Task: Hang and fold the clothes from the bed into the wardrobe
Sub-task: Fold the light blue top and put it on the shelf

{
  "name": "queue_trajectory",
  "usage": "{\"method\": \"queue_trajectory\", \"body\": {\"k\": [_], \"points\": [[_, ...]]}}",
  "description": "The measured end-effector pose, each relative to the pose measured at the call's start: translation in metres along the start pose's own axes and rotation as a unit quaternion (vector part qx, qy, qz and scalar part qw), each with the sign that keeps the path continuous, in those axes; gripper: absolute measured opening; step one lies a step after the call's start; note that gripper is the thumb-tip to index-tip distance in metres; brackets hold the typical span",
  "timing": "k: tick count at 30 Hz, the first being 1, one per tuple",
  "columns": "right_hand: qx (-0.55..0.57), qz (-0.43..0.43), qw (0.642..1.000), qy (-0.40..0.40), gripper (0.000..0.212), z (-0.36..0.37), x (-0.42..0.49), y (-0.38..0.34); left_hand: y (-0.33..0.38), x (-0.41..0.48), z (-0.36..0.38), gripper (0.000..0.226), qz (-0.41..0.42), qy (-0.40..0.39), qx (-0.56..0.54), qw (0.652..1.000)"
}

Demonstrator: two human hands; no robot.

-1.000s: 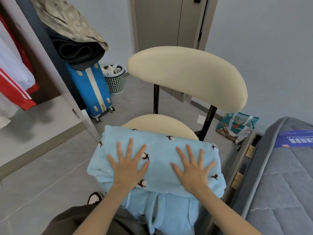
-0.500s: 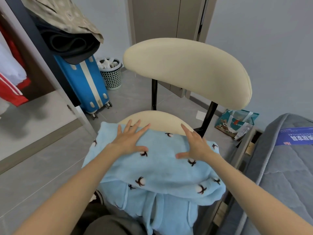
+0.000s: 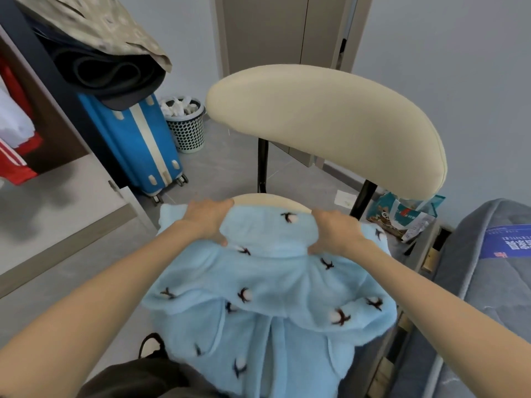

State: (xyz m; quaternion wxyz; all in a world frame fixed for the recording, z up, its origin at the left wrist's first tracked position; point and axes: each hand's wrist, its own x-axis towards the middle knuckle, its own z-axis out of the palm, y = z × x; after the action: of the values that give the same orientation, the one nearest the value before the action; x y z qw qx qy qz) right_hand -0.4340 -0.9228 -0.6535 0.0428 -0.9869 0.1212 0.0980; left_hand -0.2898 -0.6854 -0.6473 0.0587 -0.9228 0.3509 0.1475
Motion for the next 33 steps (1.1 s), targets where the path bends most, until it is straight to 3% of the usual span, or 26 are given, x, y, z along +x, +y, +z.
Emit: {"method": "queue_trajectory", "body": {"k": [2,5,9,13,16,18,20,23,25,29,33], "points": [[-0.01,0.007,0.994,0.109,0.042,-0.016,0.005,-0.003,-0.001,-0.001,-0.011,0.056,-0.021,0.143,0.032,0.989],[-0.046,0.019,0.973,0.224,0.034,-0.03,0.006,-0.006,-0.001,-0.004,-0.022,0.045,-0.027,0.317,0.065,0.946],[-0.081,-0.006,0.972,0.219,0.043,-0.008,-0.016,-0.011,-0.001,-0.026,0.001,0.063,-0.01,0.368,0.085,0.926],[-0.11,-0.058,0.984,0.131,0.058,0.028,-0.055,-0.02,-0.005,-0.066,0.046,0.06,0.027,0.34,0.14,0.93],[-0.1,-0.064,0.993,0.001,0.067,0.045,-0.083,-0.026,-0.015,-0.093,0.072,0.052,0.086,0.201,0.139,0.966],[0.003,-0.04,0.998,-0.053,0.054,0.043,-0.094,-0.035,-0.018,-0.105,0.074,0.039,0.111,0.145,0.097,0.978],[0.068,-0.04,0.996,0.032,0.036,0.032,-0.094,-0.046,-0.01,-0.108,0.065,0.047,0.117,0.206,0.044,0.97],[0.095,-0.053,0.973,0.203,0.029,0.022,-0.076,-0.066,0.019,-0.093,0.041,0.039,0.087,0.336,-0.046,0.937],[0.113,-0.024,0.977,0.178,0.041,0.018,-0.059,-0.082,0.041,-0.073,0.031,0.033,0.032,0.288,-0.069,0.954],[0.083,0.051,0.994,0.055,0.052,0.045,-0.037,-0.094,0.057,-0.04,0.055,0.05,-0.07,0.138,-0.046,0.987],[0.05,0.102,0.992,0.047,0.061,0.087,-0.045,-0.046,0.031,-0.035,0.088,0.056,-0.122,0.145,-0.034,0.981]]}}
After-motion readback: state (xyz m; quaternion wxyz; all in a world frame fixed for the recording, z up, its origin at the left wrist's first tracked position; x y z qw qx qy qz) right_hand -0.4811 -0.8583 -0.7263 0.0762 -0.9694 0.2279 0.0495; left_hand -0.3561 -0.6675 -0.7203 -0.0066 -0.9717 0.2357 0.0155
